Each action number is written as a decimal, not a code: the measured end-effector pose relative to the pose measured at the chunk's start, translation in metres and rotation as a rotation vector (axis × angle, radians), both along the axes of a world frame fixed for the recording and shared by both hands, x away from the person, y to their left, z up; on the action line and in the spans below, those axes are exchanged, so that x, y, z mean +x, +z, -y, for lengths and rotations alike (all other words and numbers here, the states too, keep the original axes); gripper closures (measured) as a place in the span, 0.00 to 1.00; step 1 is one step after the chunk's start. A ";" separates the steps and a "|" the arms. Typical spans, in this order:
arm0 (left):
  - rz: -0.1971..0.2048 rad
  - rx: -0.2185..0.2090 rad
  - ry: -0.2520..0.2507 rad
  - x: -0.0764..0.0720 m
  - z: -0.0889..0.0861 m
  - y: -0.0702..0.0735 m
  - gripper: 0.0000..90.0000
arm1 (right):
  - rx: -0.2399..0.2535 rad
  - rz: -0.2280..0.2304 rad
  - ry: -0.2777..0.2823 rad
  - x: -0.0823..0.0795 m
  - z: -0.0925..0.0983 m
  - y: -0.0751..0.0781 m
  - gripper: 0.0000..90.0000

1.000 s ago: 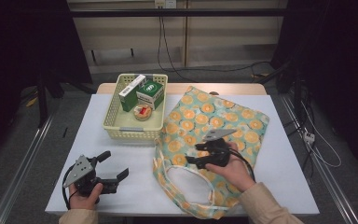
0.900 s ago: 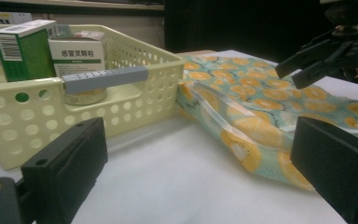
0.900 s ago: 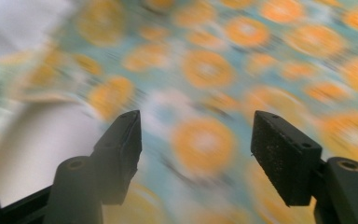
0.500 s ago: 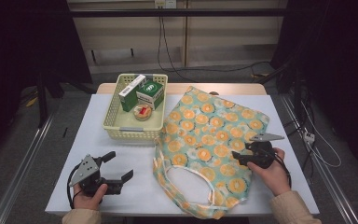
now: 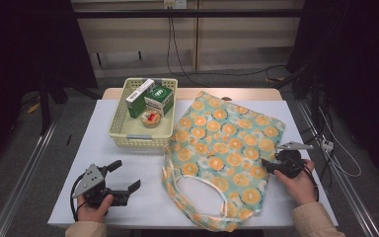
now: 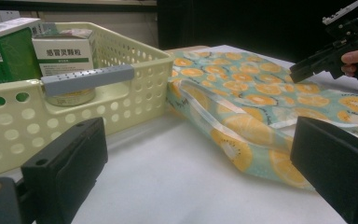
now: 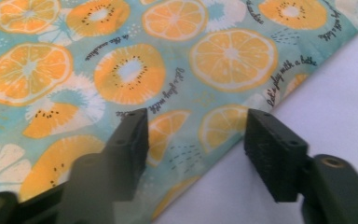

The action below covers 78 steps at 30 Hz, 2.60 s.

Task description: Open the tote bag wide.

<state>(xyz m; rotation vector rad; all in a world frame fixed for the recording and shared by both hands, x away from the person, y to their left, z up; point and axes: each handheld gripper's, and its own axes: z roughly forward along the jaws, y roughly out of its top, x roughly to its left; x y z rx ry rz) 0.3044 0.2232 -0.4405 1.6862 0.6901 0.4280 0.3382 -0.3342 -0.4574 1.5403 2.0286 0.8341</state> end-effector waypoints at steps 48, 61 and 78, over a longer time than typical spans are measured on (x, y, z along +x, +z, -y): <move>-0.002 0.005 0.001 -0.001 -0.001 0.000 0.04 | 0.053 -0.004 0.514 -0.023 -0.121 0.010 0.65; -0.002 0.003 -0.001 -0.001 -0.001 0.000 0.04 | 0.018 0.001 0.499 -0.006 -0.139 0.003 1.00; -0.001 0.000 -0.001 -0.002 -0.003 0.001 0.04 | 0.086 -0.008 0.535 -0.003 -0.141 0.002 0.61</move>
